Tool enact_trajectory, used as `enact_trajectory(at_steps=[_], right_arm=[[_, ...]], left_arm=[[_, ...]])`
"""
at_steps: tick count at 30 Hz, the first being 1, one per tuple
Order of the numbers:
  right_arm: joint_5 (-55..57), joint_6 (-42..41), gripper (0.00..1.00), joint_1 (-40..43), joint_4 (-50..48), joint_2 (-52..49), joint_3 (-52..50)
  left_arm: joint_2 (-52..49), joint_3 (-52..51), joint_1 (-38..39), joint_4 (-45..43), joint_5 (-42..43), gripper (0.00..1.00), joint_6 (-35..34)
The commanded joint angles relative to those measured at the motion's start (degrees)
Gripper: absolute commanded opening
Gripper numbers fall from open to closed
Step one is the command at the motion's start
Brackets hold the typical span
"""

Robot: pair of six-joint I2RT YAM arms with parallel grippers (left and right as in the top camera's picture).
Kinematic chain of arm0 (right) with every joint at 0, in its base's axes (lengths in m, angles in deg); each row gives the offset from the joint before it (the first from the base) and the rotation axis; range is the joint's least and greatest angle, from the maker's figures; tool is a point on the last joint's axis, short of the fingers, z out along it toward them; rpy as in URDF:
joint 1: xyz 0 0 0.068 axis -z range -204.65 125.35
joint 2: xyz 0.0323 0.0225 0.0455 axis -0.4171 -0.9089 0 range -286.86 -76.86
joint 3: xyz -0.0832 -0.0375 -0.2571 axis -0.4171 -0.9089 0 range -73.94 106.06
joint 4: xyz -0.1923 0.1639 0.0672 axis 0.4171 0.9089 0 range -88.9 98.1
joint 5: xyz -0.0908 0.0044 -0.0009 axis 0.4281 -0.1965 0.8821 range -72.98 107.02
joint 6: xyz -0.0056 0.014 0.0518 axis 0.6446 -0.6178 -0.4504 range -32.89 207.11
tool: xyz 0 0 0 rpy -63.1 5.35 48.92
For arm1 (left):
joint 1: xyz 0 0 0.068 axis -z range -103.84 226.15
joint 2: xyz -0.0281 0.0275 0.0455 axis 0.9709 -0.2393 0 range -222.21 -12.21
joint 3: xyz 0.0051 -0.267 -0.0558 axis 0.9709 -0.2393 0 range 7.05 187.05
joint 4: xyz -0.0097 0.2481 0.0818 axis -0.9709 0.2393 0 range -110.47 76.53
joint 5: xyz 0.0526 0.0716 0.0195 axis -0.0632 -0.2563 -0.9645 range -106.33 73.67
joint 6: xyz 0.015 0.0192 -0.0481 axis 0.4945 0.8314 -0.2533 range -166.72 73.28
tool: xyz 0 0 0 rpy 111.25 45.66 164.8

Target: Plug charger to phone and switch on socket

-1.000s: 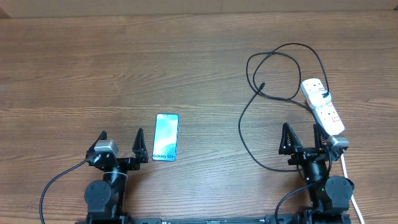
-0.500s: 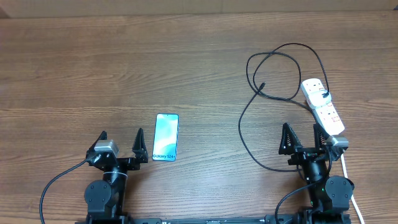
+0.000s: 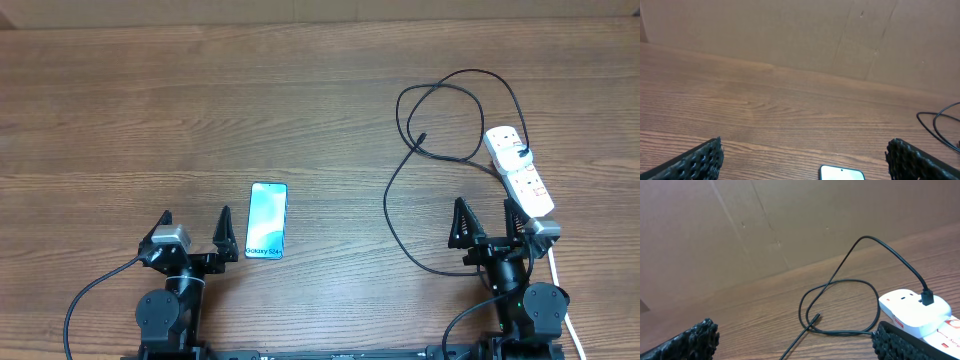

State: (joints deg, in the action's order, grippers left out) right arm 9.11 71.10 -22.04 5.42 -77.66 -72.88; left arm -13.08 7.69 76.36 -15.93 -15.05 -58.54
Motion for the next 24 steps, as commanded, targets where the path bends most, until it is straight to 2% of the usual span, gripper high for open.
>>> enact_trajectory(at_steps=[1,8,16,24], right_arm=[[0.57,0.42,1.00,0.13,-0.28,0.63,-0.61],[0.57,0.42,1.00,0.13,-0.28,0.63,-0.61],[0.57,0.42,1.00,0.13,-0.28,0.63,-0.61],[0.57,0.42,1.00,0.13,-0.28,0.63,-0.61]], left_arm=[[0.61,-0.33,-0.57,-0.13,0.33,1.00,-0.17],[0.61,2.82,-0.57,3.37,5.16,1.00,-0.17],[0.61,11.56,-0.57,15.65,5.14,1.00,0.72],[-1.53,21.00,-0.57,21.68,4.72,1.00,0.70]])
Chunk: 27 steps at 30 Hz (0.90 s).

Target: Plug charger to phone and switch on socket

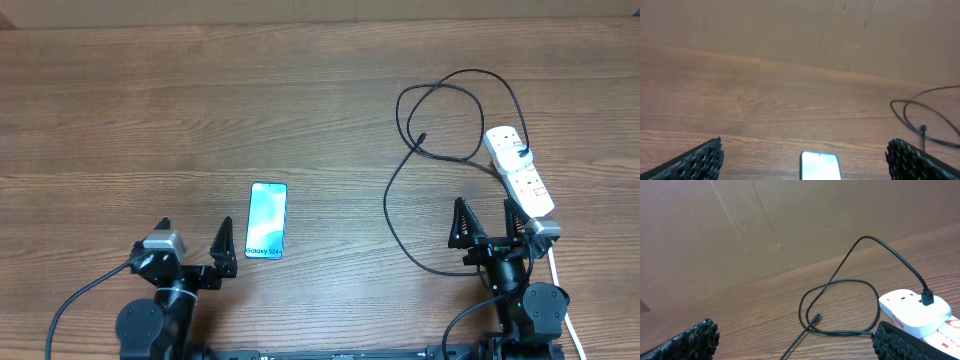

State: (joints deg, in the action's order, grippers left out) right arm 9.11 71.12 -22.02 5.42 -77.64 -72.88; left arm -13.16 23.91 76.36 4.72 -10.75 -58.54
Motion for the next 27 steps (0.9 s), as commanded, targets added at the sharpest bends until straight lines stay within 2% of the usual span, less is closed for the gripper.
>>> enact_trajectory(at_steps=[1,8,12,17,22,27], right_arm=[[0.57,0.39,1.00,0.11,-0.28,0.59,-0.61],[0.57,0.39,1.00,0.11,-0.31,0.61,-0.61],[0.57,0.39,1.00,0.11,-0.31,0.61,-0.61],[0.57,0.39,1.00,0.11,-0.28,0.61,-0.61],[0.57,0.39,1.00,0.11,-0.28,0.61,-0.61],[0.57,0.39,1.00,0.11,-0.28,0.61,-0.61]], left_arm=[[-2.43,6.19,-0.57,1.46,0.42,1.00,0.70],[-16.85,19.56,-0.55,5.07,0.48,1.00,0.63],[-29.64,31.93,-0.55,12.07,1.62,1.00,0.61],[-45.13,49.05,-0.50,25.57,1.99,1.00,-1.46],[-60.08,66.75,0.74,44.63,1.92,1.00,-3.89],[-71.82,77.26,5.09,57.07,0.85,1.00,-3.87]])
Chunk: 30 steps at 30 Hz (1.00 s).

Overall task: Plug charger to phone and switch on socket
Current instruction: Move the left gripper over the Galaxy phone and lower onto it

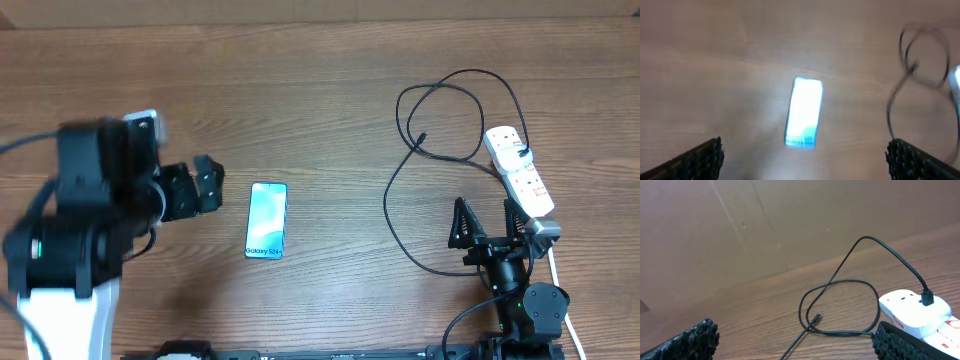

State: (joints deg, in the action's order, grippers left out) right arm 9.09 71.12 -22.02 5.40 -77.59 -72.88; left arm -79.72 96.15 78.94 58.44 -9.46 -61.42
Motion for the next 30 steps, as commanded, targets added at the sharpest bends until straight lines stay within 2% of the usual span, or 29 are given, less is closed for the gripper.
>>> enact_trajectory(at_steps=[1,7,15,30], right_arm=[[0.59,0.39,1.00,0.11,-0.26,0.57,-0.61],[0.59,0.39,1.00,0.11,-0.26,0.57,-0.61],[0.59,0.39,1.00,0.11,-0.26,0.57,-0.61],[0.59,0.39,1.00,0.11,-0.26,0.57,-0.61]], left_arm=[[-7.69,6.34,4.22,5.25,-1.68,1.00,-1.01],[-17.05,7.04,11.02,7.87,-4.70,1.00,-1.20],[-27.82,6.40,11.91,9.55,-3.17,1.00,-3.34],[-28.17,-16.57,13.03,-10.23,-3.21,1.00,-3.72]])
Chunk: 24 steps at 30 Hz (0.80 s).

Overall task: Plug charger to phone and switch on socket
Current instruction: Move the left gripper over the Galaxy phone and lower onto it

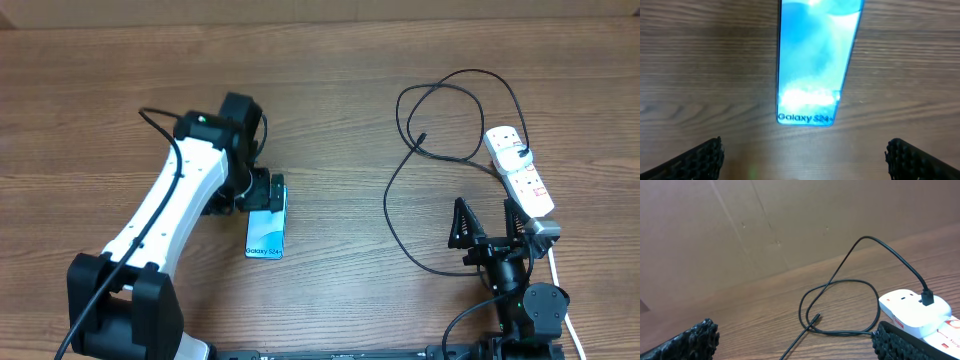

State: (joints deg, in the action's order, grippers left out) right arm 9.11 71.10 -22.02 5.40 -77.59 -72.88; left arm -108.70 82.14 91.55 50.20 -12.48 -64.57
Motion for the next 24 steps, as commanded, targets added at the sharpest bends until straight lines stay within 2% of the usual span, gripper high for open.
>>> enact_trajectory(at_steps=[1,9,24], right_arm=[[0.57,0.42,1.00,0.11,-0.26,0.57,-0.61],[0.57,0.42,1.00,0.11,-0.26,0.57,-0.61],[0.57,0.42,1.00,0.11,-0.26,0.57,-0.61]], left_arm=[[0.81,-3.32,0.39,-2.95,-0.22,1.00,-0.55],[0.48,-7.43,0.92,-12.41,-1.29,0.99,2.60],[-6.99,-7.58,4.26,-16.50,-3.21,1.00,2.40]])
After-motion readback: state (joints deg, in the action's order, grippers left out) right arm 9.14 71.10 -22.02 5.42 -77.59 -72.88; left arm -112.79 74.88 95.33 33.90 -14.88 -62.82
